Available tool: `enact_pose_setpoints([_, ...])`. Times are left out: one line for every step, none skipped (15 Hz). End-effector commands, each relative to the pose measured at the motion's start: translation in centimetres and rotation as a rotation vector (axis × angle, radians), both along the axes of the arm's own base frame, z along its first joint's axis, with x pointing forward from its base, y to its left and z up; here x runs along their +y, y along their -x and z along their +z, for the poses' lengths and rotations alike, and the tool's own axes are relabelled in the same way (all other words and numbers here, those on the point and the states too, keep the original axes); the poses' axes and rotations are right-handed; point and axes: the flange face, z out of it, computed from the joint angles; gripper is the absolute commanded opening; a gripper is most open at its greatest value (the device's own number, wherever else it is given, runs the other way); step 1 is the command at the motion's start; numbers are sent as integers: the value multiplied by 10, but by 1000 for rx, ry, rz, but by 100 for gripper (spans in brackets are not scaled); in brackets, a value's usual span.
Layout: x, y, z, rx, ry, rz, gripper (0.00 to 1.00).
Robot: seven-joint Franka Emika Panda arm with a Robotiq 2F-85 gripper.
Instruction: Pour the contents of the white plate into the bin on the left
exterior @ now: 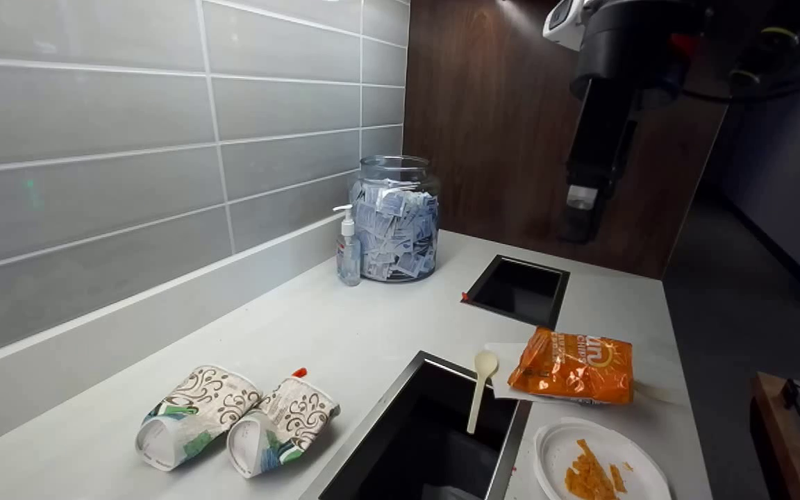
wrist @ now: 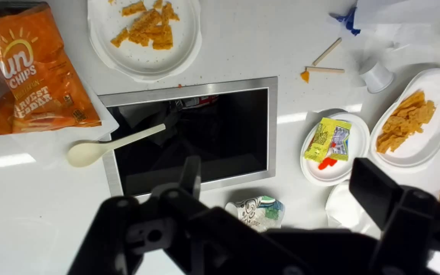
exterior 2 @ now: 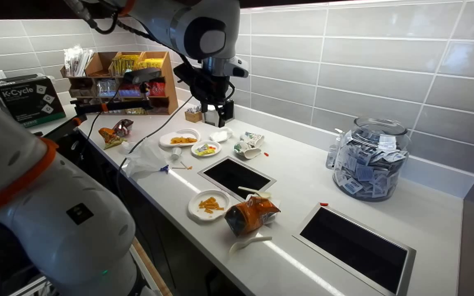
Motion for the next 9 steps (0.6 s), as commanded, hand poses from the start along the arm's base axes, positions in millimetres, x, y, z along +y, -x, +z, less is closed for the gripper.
enact_pose_setpoints([-1,8,-29,-24,59,31,100])
enact_pose_setpoints([0,11,-35,-36,53,62,100])
enact_pose_setpoints([1,13,-42,-51,68,86,100])
enact_pose_setpoints([0,16,-48,-73,83,116,100])
enact_pose_setpoints([-1,19,-54,-97,101,142,100])
enact_pose_setpoints([-1,22,-61,-119,108,168,100])
enact_pose_setpoints([-2,24,-68,-136,117,190,100])
enact_pose_setpoints([-4,27,-75,-148,125,207,100])
enact_pose_setpoints([-5,29,-81,-158,130,223,100])
